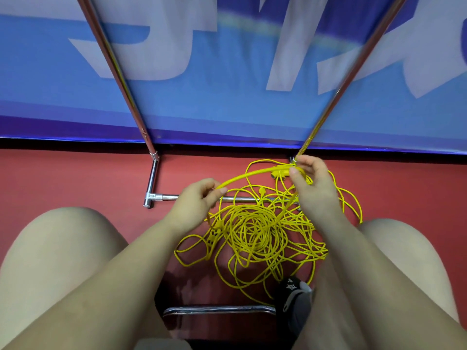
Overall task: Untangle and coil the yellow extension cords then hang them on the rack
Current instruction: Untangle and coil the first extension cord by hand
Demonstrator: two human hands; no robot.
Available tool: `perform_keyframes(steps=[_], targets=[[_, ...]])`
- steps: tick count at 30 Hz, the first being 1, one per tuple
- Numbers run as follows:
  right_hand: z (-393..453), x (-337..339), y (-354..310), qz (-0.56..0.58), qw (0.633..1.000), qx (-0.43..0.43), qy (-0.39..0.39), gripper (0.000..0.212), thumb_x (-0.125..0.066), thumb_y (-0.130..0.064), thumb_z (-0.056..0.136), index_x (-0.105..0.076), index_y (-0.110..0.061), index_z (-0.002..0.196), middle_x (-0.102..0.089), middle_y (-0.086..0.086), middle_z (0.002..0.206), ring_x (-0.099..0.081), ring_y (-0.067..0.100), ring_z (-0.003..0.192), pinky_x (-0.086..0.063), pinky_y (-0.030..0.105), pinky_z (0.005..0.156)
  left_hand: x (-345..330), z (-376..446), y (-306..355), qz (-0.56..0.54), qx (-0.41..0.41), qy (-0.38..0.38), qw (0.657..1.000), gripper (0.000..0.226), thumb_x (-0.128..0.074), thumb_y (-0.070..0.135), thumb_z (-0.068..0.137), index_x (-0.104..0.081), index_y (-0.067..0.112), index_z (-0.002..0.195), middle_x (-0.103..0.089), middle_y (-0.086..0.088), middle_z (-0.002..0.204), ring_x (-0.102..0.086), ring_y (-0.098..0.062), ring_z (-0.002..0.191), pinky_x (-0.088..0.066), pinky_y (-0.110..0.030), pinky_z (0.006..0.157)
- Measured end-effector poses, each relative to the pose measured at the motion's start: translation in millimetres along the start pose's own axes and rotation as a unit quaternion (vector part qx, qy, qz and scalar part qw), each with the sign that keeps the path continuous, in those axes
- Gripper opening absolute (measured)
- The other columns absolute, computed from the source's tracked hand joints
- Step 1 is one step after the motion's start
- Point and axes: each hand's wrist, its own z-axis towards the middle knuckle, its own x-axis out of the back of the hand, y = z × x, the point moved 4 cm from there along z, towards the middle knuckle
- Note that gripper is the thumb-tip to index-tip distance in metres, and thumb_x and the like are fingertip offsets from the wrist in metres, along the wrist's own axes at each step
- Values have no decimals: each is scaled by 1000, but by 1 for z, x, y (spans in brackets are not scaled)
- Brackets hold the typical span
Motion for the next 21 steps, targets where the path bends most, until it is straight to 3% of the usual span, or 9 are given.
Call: perform_keyframes(steps=[3, 6, 9, 12, 16, 18, 21], targets=[[-14, -21, -6, -84, 988, 62, -116, 36, -58, -23, 90, -53, -20, 126, -51, -11, 119, -45, 3, 114, -32, 17, 99, -6, -7, 21, -43, -32, -53, 997, 14, -58, 17, 92, -62, 18, 79, -51, 3, 64, -45, -4, 59, -40, -20, 59], [-29, -40, -7, -111, 969, 90, -203, 29, -60, -26, 89, -60, -21, 118, -54, -10, 112, -49, 6, 111, -34, 17, 97, -11, -10, 30, -48, -57, -74, 994, 11, -58, 17, 91, -67, 14, 86, -65, 1, 76, -53, 1, 70, -42, -17, 70], [-29, -42, -7, -107, 972, 74, -194, 14, -63, -25, 87, -63, -19, 100, -59, -8, 96, -53, 8, 94, -36, 10, 80, -13, -9, 29, -50, -58, -75, 994, 11, -59, 17, 90, -65, 17, 81, -61, 17, 63, -50, 7, 63, -40, -11, 64], [-27, -42, -8, -90, 977, 65, -181, 4, -64, -23, 86, -60, -22, 88, -60, -5, 88, -53, 8, 85, -36, 10, 74, -16, -8, 21, -37, -33, -94, 994, 20, -62, 27, 90, -58, 16, 74, -45, 15, 51, -37, 1, 52, -33, -18, 53], [-21, -34, -13, 23, 988, 37, -147, 10, -59, -17, 90, -58, -23, 82, -59, -3, 80, -54, 10, 78, -43, 23, 77, -19, -6, -6, 76, 12, -125, 989, 45, -54, 56, 79, -62, 12, 83, -64, -5, 74, -60, -21, 72, -49, -39, 76], [-17, -23, -18, 95, 989, 16, -110, 14, -56, -14, 91, -57, -24, 82, -60, 3, 82, -55, 8, 78, -43, 16, 74, -21, -6, -16, 106, 33, -138, 984, 45, -54, 52, 85, -60, 8, 89, -64, -11, 81, -59, -26, 78, -47, -44, 82], [-16, -15, -22, 134, 988, 4, -76, 11, -53, -15, 93, -60, -20, 86, -64, 10, 86, -56, 0, 75, -41, 5, 70, -21, -2, -19, 111, 46, -118, 986, 23, -52, 31, 95, -48, 14, 80, -47, -4, 71, -42, -21, 70, -40, -37, 71]])
